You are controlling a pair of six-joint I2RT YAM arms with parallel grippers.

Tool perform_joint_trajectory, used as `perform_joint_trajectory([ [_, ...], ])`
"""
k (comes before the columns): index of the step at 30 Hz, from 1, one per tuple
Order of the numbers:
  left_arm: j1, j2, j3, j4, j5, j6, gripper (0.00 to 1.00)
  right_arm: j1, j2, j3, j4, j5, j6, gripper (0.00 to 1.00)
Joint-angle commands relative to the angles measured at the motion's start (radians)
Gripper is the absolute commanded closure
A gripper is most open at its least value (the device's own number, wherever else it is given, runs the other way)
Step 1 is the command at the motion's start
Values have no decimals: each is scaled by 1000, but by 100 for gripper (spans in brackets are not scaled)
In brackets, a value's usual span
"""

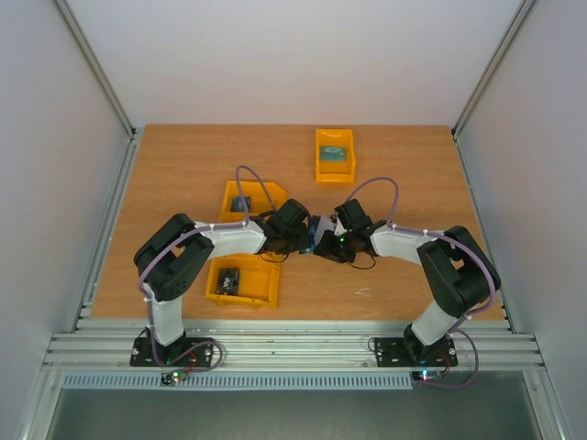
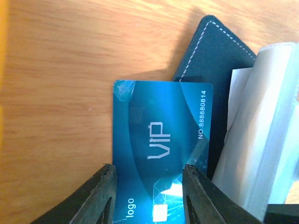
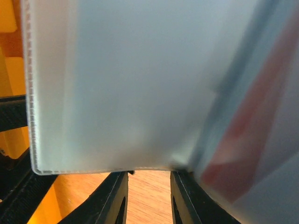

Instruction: Take the credit cards out of the card holder

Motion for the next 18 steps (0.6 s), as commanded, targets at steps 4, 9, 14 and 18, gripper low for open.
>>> perform_joint_trajectory([
  [4,-4,79,-54,83,46,-16,61,-27,55,39,55,-33,-17,74],
  [9,-5,83,-62,63,31,-19,64,-55,64,26,122,-52,28,75],
  [14,-5,89,-64,83,27,-23,66,-61,71,18,169,-45,70,77],
  [18,-4,95,-64,81,18,-21,66,-61,74,6,209,-37,101,78],
])
